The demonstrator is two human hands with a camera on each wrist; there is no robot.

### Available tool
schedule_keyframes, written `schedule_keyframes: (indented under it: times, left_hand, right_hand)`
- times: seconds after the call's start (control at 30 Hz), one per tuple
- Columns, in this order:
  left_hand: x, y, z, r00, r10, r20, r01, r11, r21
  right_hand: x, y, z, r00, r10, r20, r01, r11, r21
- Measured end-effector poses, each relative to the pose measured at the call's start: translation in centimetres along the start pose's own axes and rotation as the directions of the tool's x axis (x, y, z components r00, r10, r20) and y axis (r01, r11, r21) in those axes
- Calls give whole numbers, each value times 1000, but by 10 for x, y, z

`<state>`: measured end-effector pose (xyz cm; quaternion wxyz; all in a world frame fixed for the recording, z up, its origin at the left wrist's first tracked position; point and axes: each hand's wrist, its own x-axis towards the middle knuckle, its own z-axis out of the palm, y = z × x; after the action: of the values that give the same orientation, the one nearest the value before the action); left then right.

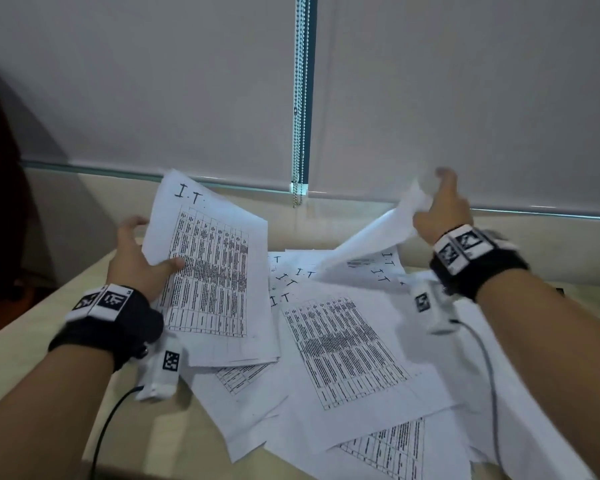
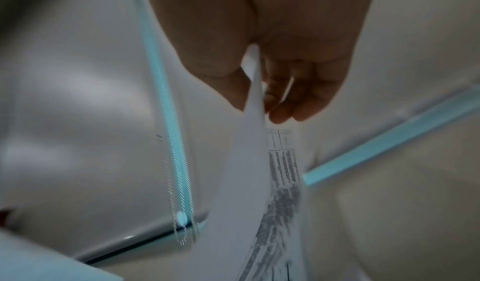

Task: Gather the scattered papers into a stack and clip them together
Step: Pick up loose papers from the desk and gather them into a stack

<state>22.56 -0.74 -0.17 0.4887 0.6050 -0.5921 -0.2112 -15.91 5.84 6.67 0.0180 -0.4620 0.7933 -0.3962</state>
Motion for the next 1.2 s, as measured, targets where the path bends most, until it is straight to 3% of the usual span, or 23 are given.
schedule_keyframes:
  times: [0.07,0.1,0.13,0.2,0.33,0.43,0.53,0.57,0.6,0.63,0.77,0.83,0.9,1.0,1.07,1.13,1.2]
  left_hand:
    - [0,0,1,1000,19,12,-20,999,27]
    - [1,0,2,999,27,19,-28,999,46]
    - [2,0,3,999,30,35,-32,997,63]
    - [5,0,4,997,31,69,-38,994,105]
    - [10,-1,12,989,-12,148,-21,976,218]
    - [10,-3,15,987,-47,156,5,965,261]
    - [10,-6,18,987,-79,143,42,969,244]
    - [9,-7,18,986,-82,142,47,971,234]
    - [8,-7,18,987,-82,138,50,975,219]
    - [9,-9,18,988,-80,131,54,980,191]
    - [11,-15,18,989,-64,135,43,987,152]
    - [14,-17,16,988,-40,147,14,985,173]
    - [17,-22,10,989,-15,150,-13,982,189]
    - [23,-31,-4,994,-11,113,-17,971,240]
    - [25,-37,-13,994,-33,102,1,954,298]
    - [26,-44,-19,994,-47,103,11,946,325]
    - [28,-51,-19,992,-50,112,11,946,324]
  right_hand:
    - [-10,-13,-31,946,-313,-87,314,949,2]
    - [-20,-16,-41,868,-490,-75,490,871,-21]
    - [-33,-17,-47,786,-618,-6,618,786,-23]
    - [-62,-4,-47,646,-736,204,747,664,34]
    - [-115,40,-28,459,-625,631,766,638,76]
    - [-135,61,-19,289,-493,821,779,619,97]
    - [-141,58,-27,132,-200,971,648,759,68]
    - [-140,55,-27,108,-134,985,607,794,41]
    - [-136,52,-26,125,-112,986,579,815,19]
    - [-127,49,-21,181,-112,977,566,825,-11]
    - [-62,51,25,566,-51,823,543,775,-325]
    - [-32,56,52,690,5,723,454,776,-439]
    - [-19,58,74,711,49,701,412,780,-472]
    - [-14,59,94,685,75,725,415,778,-472]
    - [-8,62,100,709,100,698,389,770,-506]
    - [0,58,105,733,64,677,414,748,-519]
    - [7,48,109,705,4,709,491,718,-492]
